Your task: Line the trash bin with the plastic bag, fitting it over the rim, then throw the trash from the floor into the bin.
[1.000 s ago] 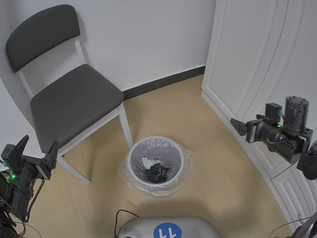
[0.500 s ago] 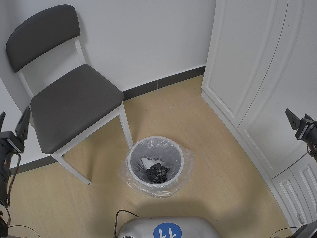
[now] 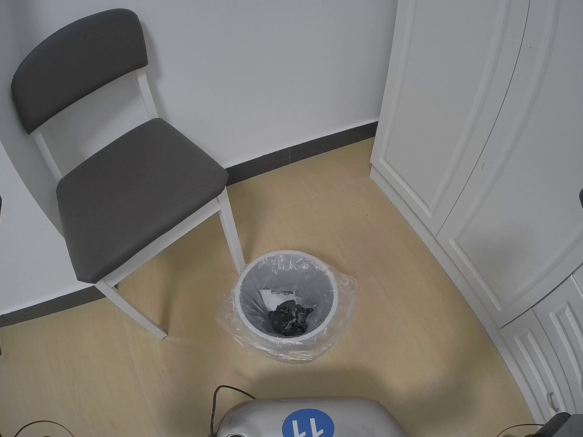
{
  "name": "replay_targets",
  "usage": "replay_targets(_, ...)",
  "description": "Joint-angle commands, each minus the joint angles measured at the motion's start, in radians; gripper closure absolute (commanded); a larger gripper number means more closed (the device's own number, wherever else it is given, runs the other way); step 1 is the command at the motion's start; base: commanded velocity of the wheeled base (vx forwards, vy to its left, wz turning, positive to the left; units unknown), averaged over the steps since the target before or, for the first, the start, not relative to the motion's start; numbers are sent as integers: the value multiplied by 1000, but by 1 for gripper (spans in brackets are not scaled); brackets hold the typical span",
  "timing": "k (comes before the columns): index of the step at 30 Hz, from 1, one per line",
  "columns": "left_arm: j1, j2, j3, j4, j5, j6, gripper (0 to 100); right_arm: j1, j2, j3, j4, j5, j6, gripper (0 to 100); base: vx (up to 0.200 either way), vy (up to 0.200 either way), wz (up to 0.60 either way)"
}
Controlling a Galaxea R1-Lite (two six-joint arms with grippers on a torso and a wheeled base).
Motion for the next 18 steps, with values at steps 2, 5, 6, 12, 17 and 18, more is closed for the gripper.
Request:
replay_targets(2,35,-186,22,59,-2,-17,0,0,-249,105,51,24,-4,0,0,0,0)
replay_targets(5,37,-224,36,72,-1,-17,0,-2,-367,116,109,32,-4,0,0,0,0)
replay_targets(6,38,-233,39,74,-2,-17,0,-2,-416,116,141,32,-2,0,0,0,0)
replay_targets(12,50,-255,37,72,-2,-14,0,-3,-634,108,334,34,-2,0,0,0,0)
replay_targets(17,61,-281,59,76,-4,-14,0,-3,-732,122,426,24,9,0,0,0,0)
replay_targets(18,63,-306,91,76,-4,-13,0,-22,-732,133,425,24,41,0,0,0,0)
